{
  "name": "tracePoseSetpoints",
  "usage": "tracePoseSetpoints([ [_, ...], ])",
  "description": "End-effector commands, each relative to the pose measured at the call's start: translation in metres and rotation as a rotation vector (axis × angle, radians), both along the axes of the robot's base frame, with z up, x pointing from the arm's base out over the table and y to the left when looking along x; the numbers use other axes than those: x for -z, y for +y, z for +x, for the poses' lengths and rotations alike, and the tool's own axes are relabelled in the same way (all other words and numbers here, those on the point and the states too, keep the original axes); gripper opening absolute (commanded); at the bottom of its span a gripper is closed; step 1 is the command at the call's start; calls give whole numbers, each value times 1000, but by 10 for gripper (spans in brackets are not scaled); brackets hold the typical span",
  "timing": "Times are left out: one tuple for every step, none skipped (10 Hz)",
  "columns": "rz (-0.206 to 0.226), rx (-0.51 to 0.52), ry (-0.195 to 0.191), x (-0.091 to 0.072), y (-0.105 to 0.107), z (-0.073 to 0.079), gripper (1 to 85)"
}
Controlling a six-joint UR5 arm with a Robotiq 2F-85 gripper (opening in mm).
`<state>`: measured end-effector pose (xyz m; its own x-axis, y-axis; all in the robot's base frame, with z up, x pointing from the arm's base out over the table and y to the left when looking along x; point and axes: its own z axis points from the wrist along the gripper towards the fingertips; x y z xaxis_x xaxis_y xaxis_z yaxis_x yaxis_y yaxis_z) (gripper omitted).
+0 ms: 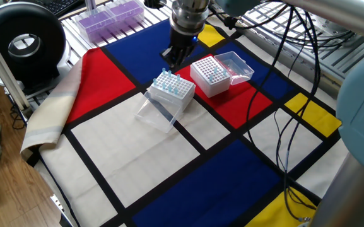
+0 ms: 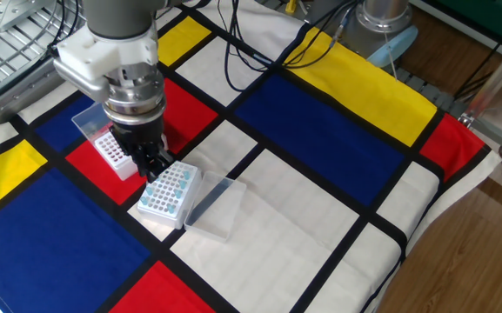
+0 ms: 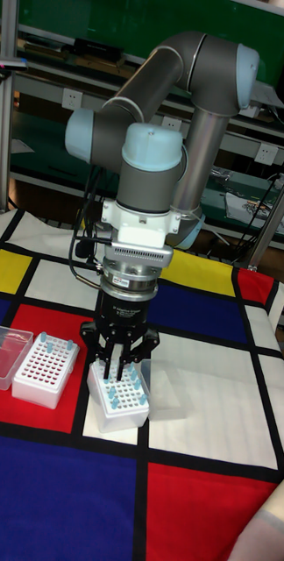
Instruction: Transfer all medium pipette tips from one holder to another
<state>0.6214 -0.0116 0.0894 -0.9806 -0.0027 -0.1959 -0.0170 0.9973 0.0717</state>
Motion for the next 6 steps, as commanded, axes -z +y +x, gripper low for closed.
tracePoseSetpoints([
  [6, -4, -14, 5, 0, 3, 243],
  [10, -7, -15, 7, 0, 2, 243],
  [9, -7, -20, 9, 0, 1, 250],
  [9, -6, -21, 11, -1, -1, 250],
  [9, -6, -26, 13, -1, -2, 250],
  [9, -6, -31, 15, -1, -3, 250],
])
